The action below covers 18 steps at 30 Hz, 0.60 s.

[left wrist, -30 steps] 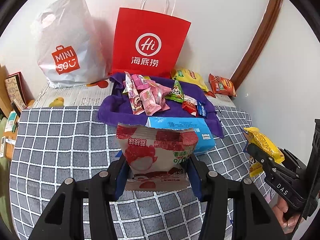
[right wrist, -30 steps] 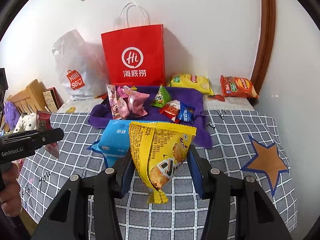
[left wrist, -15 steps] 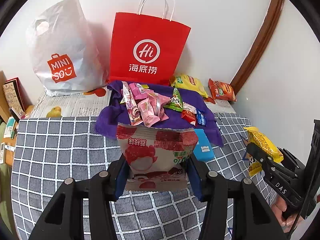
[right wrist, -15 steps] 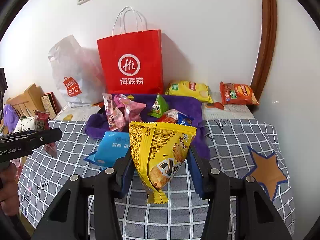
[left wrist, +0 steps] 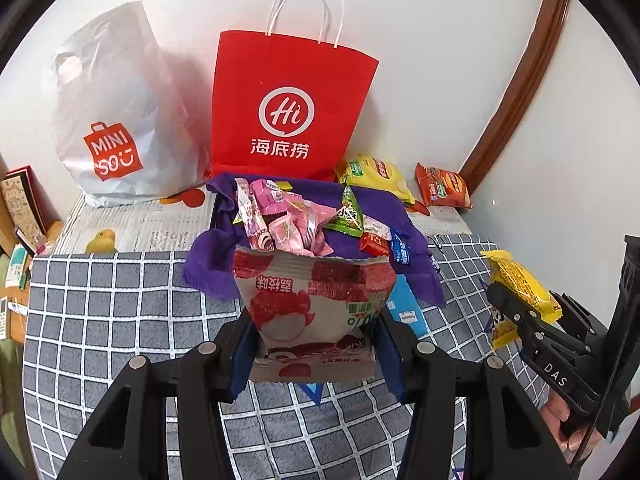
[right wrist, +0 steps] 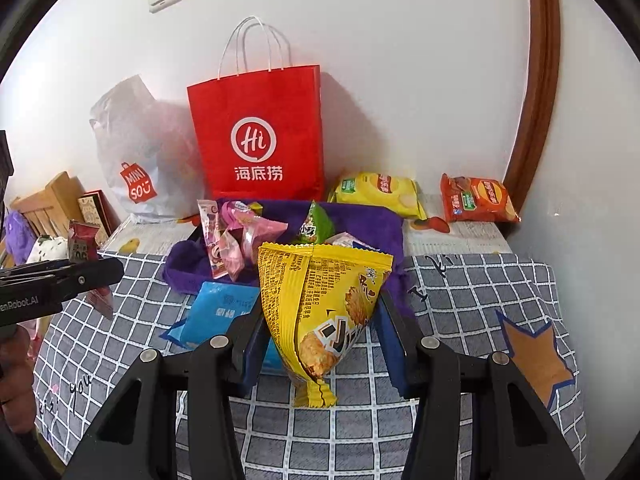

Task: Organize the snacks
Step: 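Carry the yellow bag and red-and-white packet with both tools toward the purple towel, then lower both snacks over the towel and open the right tool to drop the yellow bag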

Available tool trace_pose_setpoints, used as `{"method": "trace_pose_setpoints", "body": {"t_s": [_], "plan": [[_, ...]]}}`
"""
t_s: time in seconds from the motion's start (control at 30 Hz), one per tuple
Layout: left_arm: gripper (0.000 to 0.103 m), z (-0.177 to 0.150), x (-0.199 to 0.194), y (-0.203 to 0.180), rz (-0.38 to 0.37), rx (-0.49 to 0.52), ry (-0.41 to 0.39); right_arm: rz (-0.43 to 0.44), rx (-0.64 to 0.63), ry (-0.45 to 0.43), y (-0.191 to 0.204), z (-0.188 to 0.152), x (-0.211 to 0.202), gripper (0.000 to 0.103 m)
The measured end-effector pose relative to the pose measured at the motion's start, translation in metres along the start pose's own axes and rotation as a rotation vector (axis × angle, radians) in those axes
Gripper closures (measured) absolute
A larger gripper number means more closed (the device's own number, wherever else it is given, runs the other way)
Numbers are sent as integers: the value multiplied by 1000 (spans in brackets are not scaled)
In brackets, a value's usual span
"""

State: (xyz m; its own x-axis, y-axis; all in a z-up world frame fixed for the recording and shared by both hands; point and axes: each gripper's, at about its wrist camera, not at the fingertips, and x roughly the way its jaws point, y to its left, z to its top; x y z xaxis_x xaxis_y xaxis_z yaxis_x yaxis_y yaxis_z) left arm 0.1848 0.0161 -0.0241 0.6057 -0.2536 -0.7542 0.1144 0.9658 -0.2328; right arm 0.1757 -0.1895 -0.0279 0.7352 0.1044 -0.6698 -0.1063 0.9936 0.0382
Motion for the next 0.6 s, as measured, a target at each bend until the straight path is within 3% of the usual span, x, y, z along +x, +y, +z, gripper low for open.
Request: {"method": "trace_pose_setpoints", "body": {"t_s": [0.6], "plan": [[53, 25, 16, 1, 7, 13, -9, -14, 8, -23, -9, 27, 23, 53]]}}
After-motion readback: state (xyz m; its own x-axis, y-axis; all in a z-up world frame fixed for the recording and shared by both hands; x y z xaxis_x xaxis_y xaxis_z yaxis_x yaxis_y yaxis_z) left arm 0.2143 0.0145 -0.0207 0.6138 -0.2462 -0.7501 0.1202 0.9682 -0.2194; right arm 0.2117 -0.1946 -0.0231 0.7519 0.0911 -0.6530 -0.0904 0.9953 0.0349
